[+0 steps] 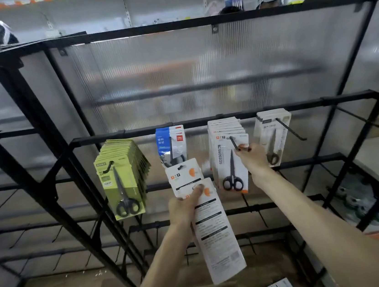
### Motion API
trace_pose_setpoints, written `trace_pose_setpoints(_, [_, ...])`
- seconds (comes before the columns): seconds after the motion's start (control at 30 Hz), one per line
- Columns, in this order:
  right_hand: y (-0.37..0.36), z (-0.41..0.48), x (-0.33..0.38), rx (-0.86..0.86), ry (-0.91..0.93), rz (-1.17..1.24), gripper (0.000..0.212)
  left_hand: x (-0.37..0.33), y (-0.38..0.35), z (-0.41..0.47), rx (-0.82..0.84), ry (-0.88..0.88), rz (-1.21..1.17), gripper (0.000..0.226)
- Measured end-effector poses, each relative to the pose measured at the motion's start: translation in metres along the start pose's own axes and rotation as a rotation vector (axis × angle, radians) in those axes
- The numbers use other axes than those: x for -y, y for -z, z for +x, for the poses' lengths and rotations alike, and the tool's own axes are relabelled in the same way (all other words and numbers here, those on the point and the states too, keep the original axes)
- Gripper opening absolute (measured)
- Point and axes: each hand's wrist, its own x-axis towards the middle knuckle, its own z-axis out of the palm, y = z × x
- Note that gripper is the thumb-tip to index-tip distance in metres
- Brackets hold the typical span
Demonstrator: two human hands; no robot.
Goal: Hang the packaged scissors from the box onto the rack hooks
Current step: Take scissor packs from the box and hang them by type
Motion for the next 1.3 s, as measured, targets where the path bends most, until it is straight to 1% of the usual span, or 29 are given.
trace_pose_setpoints(0.07, [-0.006,0.008,0.001,-0.014,0.012,-0.036,0.017,-0.001,-0.001,0.0,0.022,0.005,-0.003,0.018])
trace_pose_setpoints(0.2, [-0.01,0.01,-0.001,-0.046,0.04,-0.102,0.02,-0.005,0.002,0.0,0.054,0.025,-0.011,0.022])
trace_pose_setpoints(0.27, [-0.005,-0.001,-0.004,-0.104,0.056,-0.105,0.02,-0.006,0.003,0.0,0.057,0.023,-0.022,0.018])
trace_pose_setpoints(0.33, [0.002,-0.029,-0.012,-0.139,0.126,-0.128,0.015,-0.007,0.003,-0.001,0.053,0.024,-0.032,0.012])
trace_pose_setpoints(0.37, [0.006,-0.05,-0.016,-0.082,0.148,-0.115,0.013,-0.007,0.003,-0.001,0.058,0.026,-0.038,0.012])
trace_pose_setpoints(0.4, [0.008,-0.069,-0.024,0.037,0.141,-0.099,0.015,-0.007,0.003,-0.001,0.069,0.032,-0.049,0.013])
trace_pose_setpoints(0.43, [0.007,-0.088,-0.026,0.185,0.099,-0.103,0.026,-0.007,0.002,-0.001,0.081,0.037,-0.061,0.017])
trace_pose_setpoints(0.47, [0.006,-0.104,-0.027,0.315,0.066,-0.109,0.031,-0.006,0.0,-0.002,0.093,0.038,-0.069,0.023])
trace_pose_setpoints(0.5, [0.004,-0.113,-0.028,0.417,0.063,-0.13,0.027,-0.005,-0.003,-0.003,0.104,0.036,-0.075,0.027])
trace_pose_setpoints(0.53, [0.002,-0.117,-0.029,0.465,0.085,-0.147,0.016,-0.005,-0.006,-0.005,0.12,0.033,-0.078,0.03])
trace_pose_setpoints(0.57, [0.001,-0.121,-0.026,0.474,0.1,-0.146,0.009,-0.005,-0.009,-0.007,0.142,0.031,-0.08,0.031])
trace_pose_setpoints(0.6, [0.003,-0.123,-0.023,0.451,0.096,-0.132,0.015,-0.005,-0.011,-0.009,0.165,0.029,-0.083,0.03])
trace_pose_setpoints(0.63, [0.006,-0.123,-0.022,0.419,0.063,-0.119,0.016,-0.005,-0.011,-0.01,0.183,0.028,-0.081,0.028])
trace_pose_setpoints(0.7, [0.013,-0.125,-0.02,0.379,-0.015,-0.077,0.013,-0.009,-0.005,-0.014,0.223,0.021,-0.052,0.025])
trace_pose_setpoints(0.8, [0.024,-0.118,-0.021,0.313,-0.138,0.106,0.008,-0.016,0.014,-0.016,0.294,0.012,0.017,0.03])
trace_pose_setpoints(0.9, [0.024,-0.111,-0.022,0.232,-0.193,0.225,0.019,-0.018,0.031,-0.014,0.244,-0.014,0.096,0.021])
trace_pose_setpoints(0.93, [0.019,-0.113,-0.021,0.246,-0.182,0.233,0.023,-0.017,0.034,-0.014,0.24,-0.023,0.106,0.018])
trace_pose_setpoints(1.0, [0.003,-0.122,-0.02,0.325,-0.137,0.168,0.031,-0.014,0.034,-0.019,0.302,-0.036,0.12,0.018])
trace_pose_setpoints(1.07, [-0.014,-0.136,-0.021,0.378,-0.071,0.053,0.045,-0.011,0.029,-0.029,0.379,-0.041,0.094,0.023])
trace_pose_setpoints(1.1, [-0.019,-0.14,-0.021,0.374,-0.052,0.02,0.055,-0.011,0.028,-0.033,0.395,-0.043,0.08,0.024])
trace_pose_setpoints(1.13, [-0.022,-0.143,-0.02,0.376,-0.071,0.032,0.066,-0.011,0.029,-0.036,0.397,-0.038,0.066,0.025])
trace_pose_setpoints(1.17, [-0.023,-0.143,-0.02,0.398,-0.093,0.081,0.071,-0.011,0.031,-0.037,0.394,-0.022,0.048,0.025])
trace_pose_setpoints(1.27, [-0.017,-0.15,-0.015,0.527,-0.114,0.214,0.051,-0.013,0.041,-0.038,0.382,0.032,0.021,0.026])
trace_pose_setpoints(1.3, [-0.014,-0.15,-0.015,0.56,-0.111,0.231,0.053,-0.013,0.043,-0.039,0.382,0.039,0.023,0.026])
